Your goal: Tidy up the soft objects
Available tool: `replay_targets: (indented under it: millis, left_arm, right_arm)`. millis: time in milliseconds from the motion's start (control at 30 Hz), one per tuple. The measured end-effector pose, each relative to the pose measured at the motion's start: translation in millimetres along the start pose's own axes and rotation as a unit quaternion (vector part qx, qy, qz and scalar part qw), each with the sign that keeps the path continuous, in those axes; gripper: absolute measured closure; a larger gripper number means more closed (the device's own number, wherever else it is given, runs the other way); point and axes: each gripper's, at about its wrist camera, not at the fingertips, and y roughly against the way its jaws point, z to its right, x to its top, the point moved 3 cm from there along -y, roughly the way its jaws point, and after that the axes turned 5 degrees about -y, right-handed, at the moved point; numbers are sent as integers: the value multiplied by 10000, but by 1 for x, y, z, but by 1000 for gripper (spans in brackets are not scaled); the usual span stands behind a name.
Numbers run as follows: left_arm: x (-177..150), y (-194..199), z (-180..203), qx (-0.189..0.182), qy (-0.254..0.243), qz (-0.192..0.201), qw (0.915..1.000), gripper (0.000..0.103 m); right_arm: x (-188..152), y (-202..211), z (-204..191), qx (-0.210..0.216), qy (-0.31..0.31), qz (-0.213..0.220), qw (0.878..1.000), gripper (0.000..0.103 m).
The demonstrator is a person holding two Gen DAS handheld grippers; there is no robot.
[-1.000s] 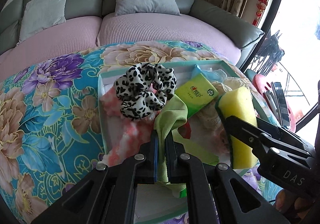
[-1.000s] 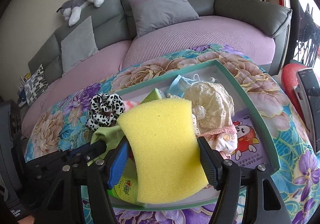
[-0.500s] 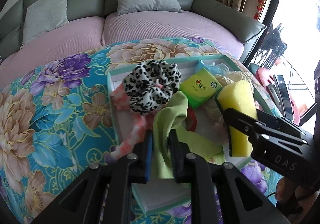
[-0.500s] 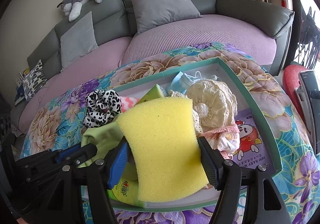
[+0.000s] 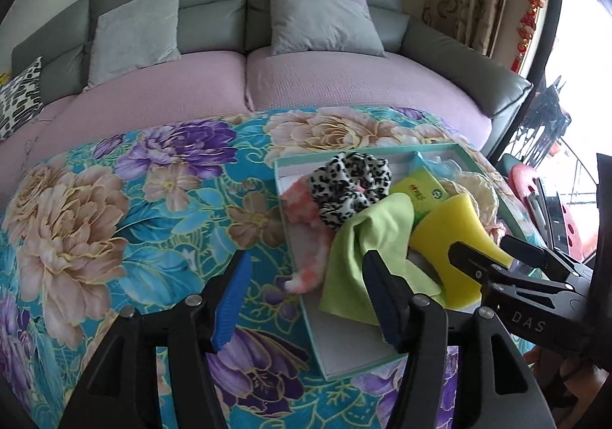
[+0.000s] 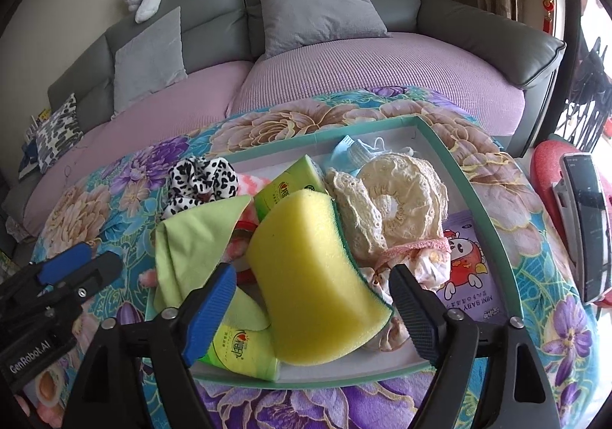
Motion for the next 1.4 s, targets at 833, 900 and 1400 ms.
replay_targets:
  millis: [833, 900, 1400]
  left_arm:
    - [-57, 24, -59, 572, 668, -191, 9959, 4]
    - [-60, 28, -58, 530, 698, -168, 9960, 4]
    - [-82, 41, -61, 1015, 615, -295, 9925, 4]
  right_arm:
    - [-45, 35, -33, -313, 316, -59, 9990, 0]
    - [-51, 35, -33, -351, 350, -97, 9987, 0]
    - [-67, 40, -36, -446, 530, -174, 9974, 0]
